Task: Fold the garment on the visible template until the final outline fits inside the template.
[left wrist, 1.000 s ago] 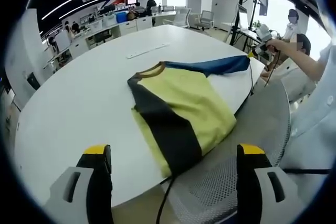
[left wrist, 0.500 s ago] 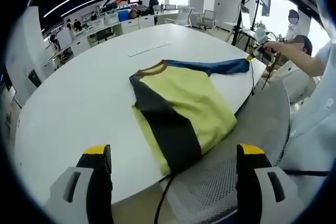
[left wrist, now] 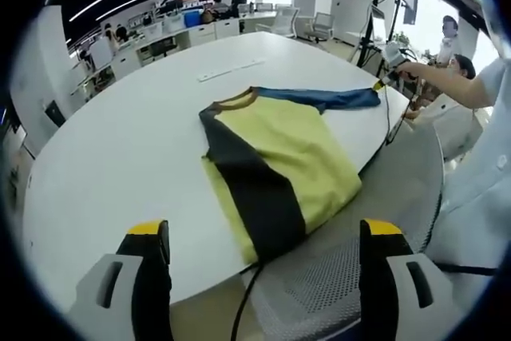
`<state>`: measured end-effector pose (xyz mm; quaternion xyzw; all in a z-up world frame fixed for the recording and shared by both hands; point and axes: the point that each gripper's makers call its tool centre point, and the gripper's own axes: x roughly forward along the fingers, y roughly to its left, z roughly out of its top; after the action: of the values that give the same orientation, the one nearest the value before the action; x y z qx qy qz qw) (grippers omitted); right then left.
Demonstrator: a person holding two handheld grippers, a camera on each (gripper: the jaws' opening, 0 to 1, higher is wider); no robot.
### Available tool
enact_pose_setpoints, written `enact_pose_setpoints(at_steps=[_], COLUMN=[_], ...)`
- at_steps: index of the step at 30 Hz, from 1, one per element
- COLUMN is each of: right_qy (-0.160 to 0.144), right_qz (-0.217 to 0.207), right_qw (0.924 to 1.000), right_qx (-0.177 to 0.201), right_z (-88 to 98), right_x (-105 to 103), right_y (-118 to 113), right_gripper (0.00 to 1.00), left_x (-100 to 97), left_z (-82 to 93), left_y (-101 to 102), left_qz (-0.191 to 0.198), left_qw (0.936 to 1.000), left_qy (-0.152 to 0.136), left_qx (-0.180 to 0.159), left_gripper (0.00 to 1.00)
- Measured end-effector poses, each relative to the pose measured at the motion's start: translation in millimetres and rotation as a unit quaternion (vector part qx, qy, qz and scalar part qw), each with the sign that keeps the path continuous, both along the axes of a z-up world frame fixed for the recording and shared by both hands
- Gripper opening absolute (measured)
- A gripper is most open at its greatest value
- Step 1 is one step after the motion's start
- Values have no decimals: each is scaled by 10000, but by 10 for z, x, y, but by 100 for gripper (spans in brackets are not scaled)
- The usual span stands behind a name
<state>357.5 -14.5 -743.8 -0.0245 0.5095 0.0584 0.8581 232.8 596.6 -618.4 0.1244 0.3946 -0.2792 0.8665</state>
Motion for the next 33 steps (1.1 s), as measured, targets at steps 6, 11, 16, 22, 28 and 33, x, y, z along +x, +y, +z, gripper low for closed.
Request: enact_pose_setpoints(at_steps=[6, 11, 16, 22, 28, 33], right_qy=[-149, -101, -48, -18, -48, 1], right_qz=[-145, -71, 16, 42, 80, 27], right_qw=[9998, 9997, 9990, 9983, 9964, 9953], right_qx=[-26, -228, -435, -584, -840, -971], right_z=[-36, -74, -126, -148, -169, -253], right_x=[143, 251, 317, 384, 467, 505], right_y=[-94, -153, -198, -287, -329, -365], right_gripper=[3, 3, 3, 3, 3, 4], left_x=[-9, 22, 42, 33, 23, 8], left_z=[-8, -17, -17, -18, -8, -5], left_y=[13, 26, 34, 88, 94, 110], left_qz=[73, 80, 103, 192, 259, 318], left_qw=[10000, 9999, 9999, 9997, 9996, 9994], left_qy=[56, 79, 83, 103, 99, 104], left_qx=[19, 61, 56, 91, 93, 99], left_gripper=[96, 96, 96, 96, 96, 96])
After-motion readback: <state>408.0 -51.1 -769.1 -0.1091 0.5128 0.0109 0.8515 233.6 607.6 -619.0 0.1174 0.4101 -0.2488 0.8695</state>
